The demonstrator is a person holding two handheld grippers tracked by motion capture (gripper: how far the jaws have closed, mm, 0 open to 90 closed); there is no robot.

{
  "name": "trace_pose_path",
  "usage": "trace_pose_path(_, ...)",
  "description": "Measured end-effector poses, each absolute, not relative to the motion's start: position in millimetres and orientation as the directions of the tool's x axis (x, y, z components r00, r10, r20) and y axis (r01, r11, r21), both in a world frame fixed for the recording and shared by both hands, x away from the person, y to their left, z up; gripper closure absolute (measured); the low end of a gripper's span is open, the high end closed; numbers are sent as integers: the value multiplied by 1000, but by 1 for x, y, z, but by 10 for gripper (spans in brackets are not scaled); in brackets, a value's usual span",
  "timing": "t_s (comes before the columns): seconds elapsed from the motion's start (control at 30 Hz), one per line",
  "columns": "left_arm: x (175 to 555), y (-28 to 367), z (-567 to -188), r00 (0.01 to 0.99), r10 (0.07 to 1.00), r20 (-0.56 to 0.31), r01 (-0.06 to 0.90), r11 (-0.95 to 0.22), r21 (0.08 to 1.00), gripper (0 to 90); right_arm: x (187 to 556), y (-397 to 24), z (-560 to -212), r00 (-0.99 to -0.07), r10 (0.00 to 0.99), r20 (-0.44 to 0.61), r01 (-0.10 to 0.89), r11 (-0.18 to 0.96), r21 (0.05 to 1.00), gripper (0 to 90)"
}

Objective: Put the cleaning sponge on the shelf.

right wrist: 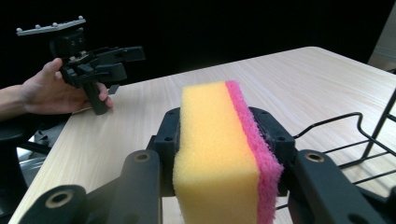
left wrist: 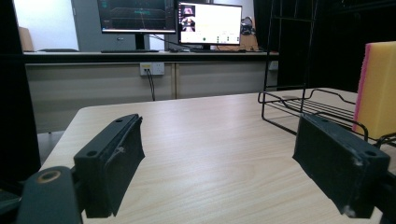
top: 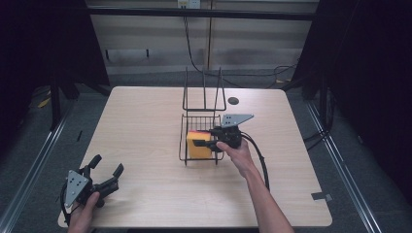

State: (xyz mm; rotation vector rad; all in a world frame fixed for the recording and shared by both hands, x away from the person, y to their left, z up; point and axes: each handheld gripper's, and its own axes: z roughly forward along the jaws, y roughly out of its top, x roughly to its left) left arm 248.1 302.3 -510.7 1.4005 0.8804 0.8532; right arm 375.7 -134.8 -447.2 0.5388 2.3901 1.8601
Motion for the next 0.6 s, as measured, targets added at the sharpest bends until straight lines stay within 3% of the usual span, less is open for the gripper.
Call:
trace_pose_path(0.23, 248, 302, -511, 442, 897, -10, 19, 1, 1000, 155, 373, -135, -446, -929, 328, 170, 252, 229, 940, 527)
trace_pose_path(0.37, 248, 302, -511, 442, 897, -9, 19, 1, 1000, 155, 373, -136, -445, -922, 344, 177, 264, 223, 938, 462)
trace_pose_path(0.5, 248, 302, -511, 442, 897, -11, 19, 3, 1000, 155, 372, -135, -444, -910, 372, 181, 272, 210, 939, 336)
trace_pose_path(0.6, 248, 302, -511, 442, 897, -10, 19, 1, 1000, 155, 371, -134, -443, -905, 387, 174, 272, 213, 939, 302)
